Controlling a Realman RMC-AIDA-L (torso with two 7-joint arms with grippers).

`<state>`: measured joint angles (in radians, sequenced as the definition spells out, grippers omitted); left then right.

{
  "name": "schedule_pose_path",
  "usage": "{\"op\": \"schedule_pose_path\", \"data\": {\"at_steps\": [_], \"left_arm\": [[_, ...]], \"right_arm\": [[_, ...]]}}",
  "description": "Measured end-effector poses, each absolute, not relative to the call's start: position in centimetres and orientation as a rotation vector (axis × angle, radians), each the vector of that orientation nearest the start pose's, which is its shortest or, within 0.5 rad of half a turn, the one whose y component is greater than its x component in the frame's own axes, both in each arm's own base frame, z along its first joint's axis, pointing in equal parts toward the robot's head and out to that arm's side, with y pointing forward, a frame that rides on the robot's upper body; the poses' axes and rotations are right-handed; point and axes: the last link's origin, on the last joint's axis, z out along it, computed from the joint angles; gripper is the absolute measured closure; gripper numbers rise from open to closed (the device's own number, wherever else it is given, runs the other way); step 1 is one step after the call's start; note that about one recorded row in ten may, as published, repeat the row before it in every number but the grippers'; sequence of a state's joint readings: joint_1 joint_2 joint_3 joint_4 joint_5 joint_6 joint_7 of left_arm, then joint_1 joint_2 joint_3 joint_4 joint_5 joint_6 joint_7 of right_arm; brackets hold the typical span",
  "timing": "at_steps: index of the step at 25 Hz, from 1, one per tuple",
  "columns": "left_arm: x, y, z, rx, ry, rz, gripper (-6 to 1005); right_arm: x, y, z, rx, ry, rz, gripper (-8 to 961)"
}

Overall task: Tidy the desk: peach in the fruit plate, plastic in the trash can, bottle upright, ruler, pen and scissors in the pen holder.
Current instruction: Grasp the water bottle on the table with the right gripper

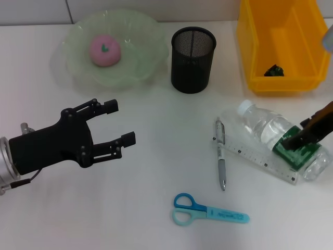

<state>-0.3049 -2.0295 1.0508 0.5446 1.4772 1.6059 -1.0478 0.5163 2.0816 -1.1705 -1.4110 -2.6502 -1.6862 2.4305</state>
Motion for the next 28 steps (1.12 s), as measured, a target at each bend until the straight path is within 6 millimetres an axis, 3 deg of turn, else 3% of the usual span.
{"op": "schedule_pose_path", "data": {"at_steps": [12, 28], "left_arm": [[-28.5, 26.9, -0.7, -2.606, -0.428, -0.979, 139], [-28.5, 26.9, -0.8, -2.606, -0.423, -0.98, 139]], "right_arm": [[23.3, 34.3, 3.3, -2.521, 1.08, -0.529, 207], [24.2, 34.7, 0.6, -2.543, 1.054, -0.651, 204]]}}
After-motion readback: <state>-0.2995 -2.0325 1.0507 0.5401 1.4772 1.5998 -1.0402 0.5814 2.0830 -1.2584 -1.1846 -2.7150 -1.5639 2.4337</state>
